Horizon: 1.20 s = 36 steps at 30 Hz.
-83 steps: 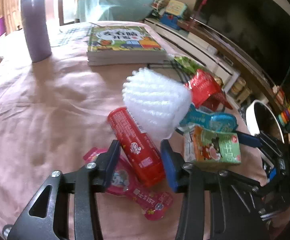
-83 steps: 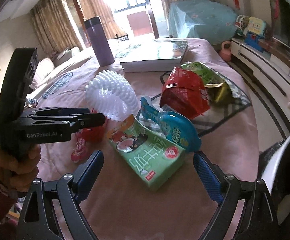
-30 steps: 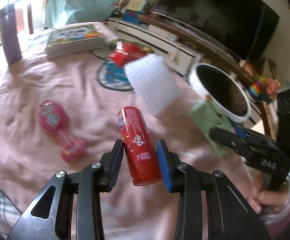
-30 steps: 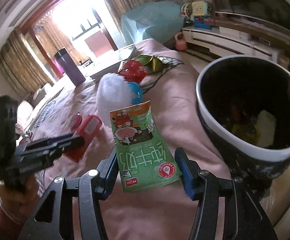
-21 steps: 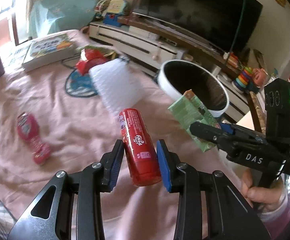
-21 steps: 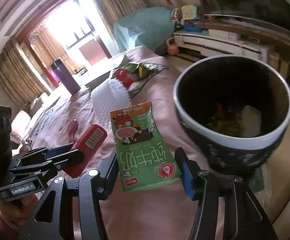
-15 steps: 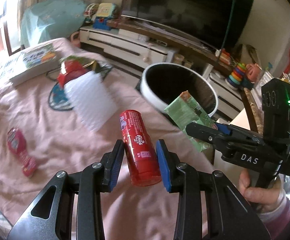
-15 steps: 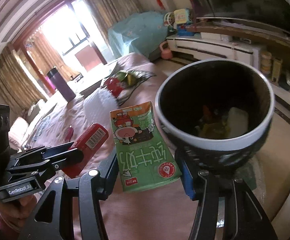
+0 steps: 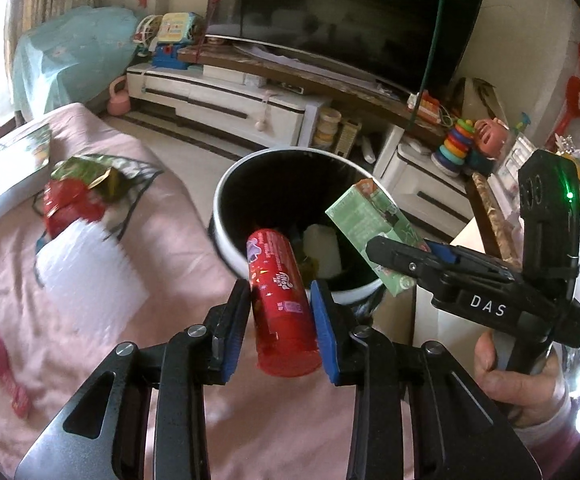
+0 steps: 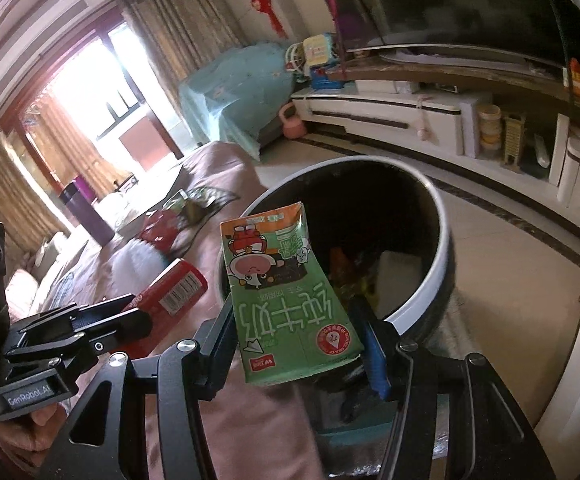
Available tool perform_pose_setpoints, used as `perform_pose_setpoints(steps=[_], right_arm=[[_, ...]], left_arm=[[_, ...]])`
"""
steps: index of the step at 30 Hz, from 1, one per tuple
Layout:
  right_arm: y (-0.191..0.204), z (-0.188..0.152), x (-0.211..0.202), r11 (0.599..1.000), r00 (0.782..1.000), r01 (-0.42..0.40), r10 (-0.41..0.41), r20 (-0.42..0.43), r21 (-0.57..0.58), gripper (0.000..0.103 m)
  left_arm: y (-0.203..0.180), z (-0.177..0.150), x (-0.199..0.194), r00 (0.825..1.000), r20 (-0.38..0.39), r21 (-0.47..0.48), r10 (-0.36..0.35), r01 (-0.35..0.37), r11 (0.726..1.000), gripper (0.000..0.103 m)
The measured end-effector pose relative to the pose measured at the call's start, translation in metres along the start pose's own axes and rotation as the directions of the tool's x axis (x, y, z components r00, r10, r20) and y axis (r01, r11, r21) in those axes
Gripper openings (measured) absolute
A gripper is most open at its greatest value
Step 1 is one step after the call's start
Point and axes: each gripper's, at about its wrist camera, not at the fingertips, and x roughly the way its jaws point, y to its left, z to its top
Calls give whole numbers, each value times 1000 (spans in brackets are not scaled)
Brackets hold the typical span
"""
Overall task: Collect trash
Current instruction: 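Carry the red tube and green carton over the bin with both tools, then open both tools to drop the tube and carton into the bin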
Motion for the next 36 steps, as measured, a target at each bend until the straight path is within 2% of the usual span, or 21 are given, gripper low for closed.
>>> perform_pose_setpoints(steps=[15,31,34,35,36], right_arm=[[-23,24,16,1000,999,30,-30,-15,0,55],[-35,34,35,999,997,44,-44,-63,2,55],[-35,36,37,999,997,46,-46,-68,-5,51],[-35,36,37,999,996,45,-45,-71,-4,52],[-35,37,37,999,997,44,-44,-69,-3,54]], left_arm=[[-8,19,39,999,-34,2,10,-9,1000,28],[-6,33,49,999,-29,-2,29,-29,1000,28],[-4,34,50,999,-32,-4,35,-35,999,29],[-3,33,50,999,-35,-7,38,-38,999,30],[-2,33,49,998,-39,-11,40,-40,999,41]])
